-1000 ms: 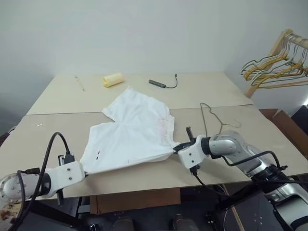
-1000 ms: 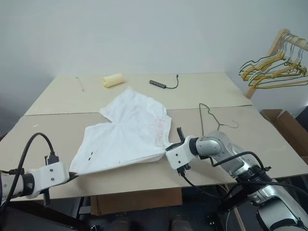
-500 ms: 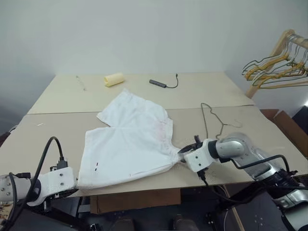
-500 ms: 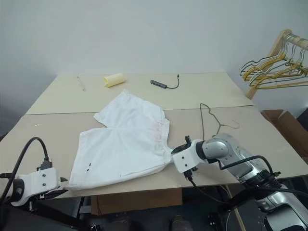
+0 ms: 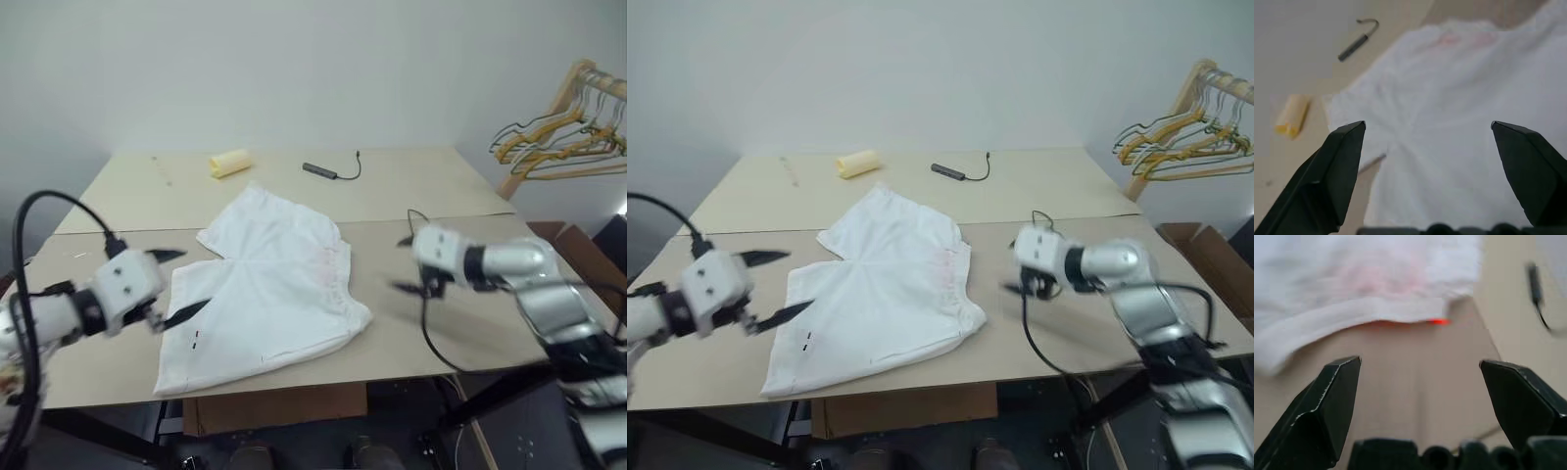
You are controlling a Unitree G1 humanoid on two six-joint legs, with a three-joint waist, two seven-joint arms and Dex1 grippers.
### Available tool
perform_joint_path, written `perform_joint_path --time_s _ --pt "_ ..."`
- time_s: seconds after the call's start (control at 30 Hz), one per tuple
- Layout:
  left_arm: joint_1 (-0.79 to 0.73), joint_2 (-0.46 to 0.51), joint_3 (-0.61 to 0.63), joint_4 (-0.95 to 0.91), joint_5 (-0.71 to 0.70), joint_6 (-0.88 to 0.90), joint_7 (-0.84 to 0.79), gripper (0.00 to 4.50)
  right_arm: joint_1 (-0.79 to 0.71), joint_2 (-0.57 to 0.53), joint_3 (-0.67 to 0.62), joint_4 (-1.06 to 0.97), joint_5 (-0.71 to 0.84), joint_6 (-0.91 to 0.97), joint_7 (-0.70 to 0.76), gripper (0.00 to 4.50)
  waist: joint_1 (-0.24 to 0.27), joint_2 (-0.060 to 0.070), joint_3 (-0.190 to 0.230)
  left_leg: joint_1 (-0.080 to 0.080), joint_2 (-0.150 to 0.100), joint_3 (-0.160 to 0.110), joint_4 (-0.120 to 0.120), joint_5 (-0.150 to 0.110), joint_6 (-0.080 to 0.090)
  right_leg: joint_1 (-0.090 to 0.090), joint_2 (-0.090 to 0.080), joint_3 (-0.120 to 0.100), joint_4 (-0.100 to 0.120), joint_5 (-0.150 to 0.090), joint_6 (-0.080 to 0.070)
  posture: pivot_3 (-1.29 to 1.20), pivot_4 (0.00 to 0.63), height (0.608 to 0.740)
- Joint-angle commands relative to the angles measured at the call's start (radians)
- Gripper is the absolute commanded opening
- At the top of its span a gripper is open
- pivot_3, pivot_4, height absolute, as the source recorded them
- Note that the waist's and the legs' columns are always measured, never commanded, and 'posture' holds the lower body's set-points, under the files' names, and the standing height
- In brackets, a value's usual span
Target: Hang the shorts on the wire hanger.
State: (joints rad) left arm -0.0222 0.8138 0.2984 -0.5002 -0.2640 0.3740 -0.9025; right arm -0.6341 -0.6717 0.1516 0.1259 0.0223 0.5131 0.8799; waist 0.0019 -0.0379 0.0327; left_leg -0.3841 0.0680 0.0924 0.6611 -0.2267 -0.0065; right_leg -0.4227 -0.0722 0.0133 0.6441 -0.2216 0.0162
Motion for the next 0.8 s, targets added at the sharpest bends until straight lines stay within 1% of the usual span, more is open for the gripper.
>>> perform_joint_path --time_s 0.03,0.07,0.13,0.23,0.4,0.5,0.67,0.73,0.77,0.8 --pt "-0.043 -0.02 -0.048 -0.024 -0.028 0.029 0.036 4.48 -0.084 0.086 -0.112 0.151 0.025 0.205 -0.173 4.5 -0.003 0.0 0.0 0.0 0.0 -0.001 0.0 0.0 0.0 0.0 0.001 0.0 0.0 0.0 0.0 0.04 0.0 0.74" --pt "-0.054 -0.028 -0.071 -0.029 -0.038 0.034 0.034 4.48 -0.119 0.133 -0.162 0.221 0.042 0.253 -0.246 4.5 -0.005 0.0 0.0 -0.001 0.0 -0.001 -0.001 -0.001 0.0 0.0 0.001 0.0 0.0 -0.001 -0.001 0.04 0.0 0.74" --pt "-0.066 -0.031 -0.103 -0.036 -0.052 0.039 0.023 4.48 -0.161 0.193 -0.226 0.314 0.061 0.297 -0.334 4.5 -0.008 0.0 0.0 -0.003 0.0 -0.002 -0.001 -0.001 0.0 -0.002 0.002 0.0 -0.001 -0.001 -0.001 0.03 0.0 0.74" --pt "-0.08 -0.034 -0.132 -0.039 -0.074 0.033 0.01 4.48 -0.192 0.247 -0.267 0.409 0.064 0.299 -0.426 4.5 -0.016 0.0 0.0 -0.005 0.0 -0.003 -0.001 -0.002 0.0 -0.003 0.002 0.0 -0.002 -0.001 -0.001 0.03 0.0 0.74" --pt "-0.098 -0.031 -0.158 -0.034 -0.095 0.024 -0.005 4.48 -0.204 0.298 -0.268 0.497 0.053 0.293 -0.499 4.5 -0.024 0.0 0.0 -0.004 0.0 -0.003 -0.001 -0.002 0.0 -0.002 0.002 0.0 -0.003 -0.001 0.0 0.03 0.0 0.74" --pt "-0.102 -0.028 -0.168 -0.026 -0.101 0.014 -0.018 4.48 -0.199 0.319 -0.267 0.529 0.063 0.298 -0.501 4.5 -0.032 0.001 0.0 -0.003 0.0 -0.004 -0.001 -0.002 0.001 -0.002 0.002 0.0 -0.002 -0.001 0.0 0.03 0.0 0.74" --pt "-0.105 -0.029 -0.174 -0.029 -0.112 0.009 -0.03 4.48 -0.196 0.332 -0.247 0.589 0.036 0.3 -0.544 4.5 -0.045 0.001 0.0 -0.004 0.0 -0.004 -0.001 -0.001 0.001 -0.001 0.002 0.0 -0.002 -0.001 0.0 0.03 0.0 0.74" --pt "-0.108 -0.029 -0.177 -0.031 -0.113 0.005 -0.034 4.48 -0.199 0.341 -0.271 0.609 0.052 0.3 -0.568 4.5 -0.047 0.001 0.0 -0.003 0.0 -0.004 -0.001 -0.001 0.001 -0.001 0.003 0.0 -0.002 -0.001 0.0 0.03 0.0 0.74" --pt "-0.109 -0.03 -0.18 -0.032 -0.115 0.002 -0.036 4.5 -0.2 0.342 -0.273 0.621 0.053 0.3 -0.574 4.22 -0.047 0.001 0.0 -0.003 0.0 -0.005 -0.001 -0.001 0.001 0.0 0.003 0.0 -0.002 -0.001 0.0 0.03 0.0 0.74" --pt "-0.109 -0.031 -0.182 -0.031 -0.115 -0.002 -0.038 4.5 -0.2 0.343 -0.276 0.632 0.054 0.297 -0.585 4.15 -0.047 0.001 0.0 -0.002 0.0 -0.005 -0.001 -0.001 0.001 0.0 0.003 0.0 -0.002 -0.001 0.0 0.03 0.0 0.74"
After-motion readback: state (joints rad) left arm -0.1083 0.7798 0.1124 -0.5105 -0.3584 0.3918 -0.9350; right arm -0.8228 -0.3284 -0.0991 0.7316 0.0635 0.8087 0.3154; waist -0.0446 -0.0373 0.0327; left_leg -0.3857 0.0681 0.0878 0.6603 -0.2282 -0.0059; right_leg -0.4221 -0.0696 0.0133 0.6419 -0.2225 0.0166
